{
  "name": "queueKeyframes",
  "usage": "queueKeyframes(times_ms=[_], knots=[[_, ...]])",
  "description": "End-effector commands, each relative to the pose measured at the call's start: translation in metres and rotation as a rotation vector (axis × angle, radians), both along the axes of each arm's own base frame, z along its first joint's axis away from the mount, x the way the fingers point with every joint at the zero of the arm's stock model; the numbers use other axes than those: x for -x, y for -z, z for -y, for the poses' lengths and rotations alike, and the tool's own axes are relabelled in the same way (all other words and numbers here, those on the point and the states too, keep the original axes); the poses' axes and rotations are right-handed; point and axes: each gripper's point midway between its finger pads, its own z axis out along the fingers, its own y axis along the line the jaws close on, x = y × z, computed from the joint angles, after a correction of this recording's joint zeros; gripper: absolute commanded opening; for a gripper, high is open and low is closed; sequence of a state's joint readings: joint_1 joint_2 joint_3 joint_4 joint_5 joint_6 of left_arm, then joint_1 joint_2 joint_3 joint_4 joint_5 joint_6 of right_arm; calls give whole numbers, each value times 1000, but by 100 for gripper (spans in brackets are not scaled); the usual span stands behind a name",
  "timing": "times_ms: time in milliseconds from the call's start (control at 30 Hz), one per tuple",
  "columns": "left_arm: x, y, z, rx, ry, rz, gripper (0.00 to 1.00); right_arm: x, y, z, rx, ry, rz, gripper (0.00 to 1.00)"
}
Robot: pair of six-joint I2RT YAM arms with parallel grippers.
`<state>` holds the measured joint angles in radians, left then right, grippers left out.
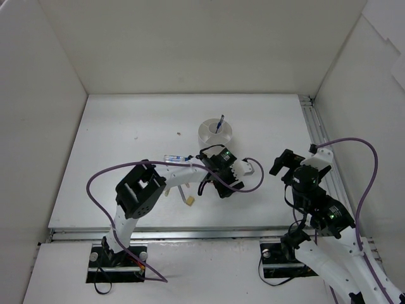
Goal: Sort the stationery into containers
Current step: Pick up the pen from the center of the board.
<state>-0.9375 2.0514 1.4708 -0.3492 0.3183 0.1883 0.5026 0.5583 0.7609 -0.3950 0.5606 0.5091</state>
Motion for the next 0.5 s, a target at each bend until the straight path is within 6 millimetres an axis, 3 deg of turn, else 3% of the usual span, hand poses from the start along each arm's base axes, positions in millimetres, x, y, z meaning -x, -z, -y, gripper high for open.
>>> queueKeyframes(times_ms=[0,67,167,467], knots=[[0,-15,-4,18,-35,0,69,-4,-8,6,-12,50,31,98],[1,-13,-6,13,-46,-5,58,-4,-8,6,-12,50,31,98],[1,-9,-12,0,-78,-4,49,-3,-9,7,-12,51,36,98],[12,12,-29,-80,-167,11,45,-1,-6,10,-10,65,34,98]])
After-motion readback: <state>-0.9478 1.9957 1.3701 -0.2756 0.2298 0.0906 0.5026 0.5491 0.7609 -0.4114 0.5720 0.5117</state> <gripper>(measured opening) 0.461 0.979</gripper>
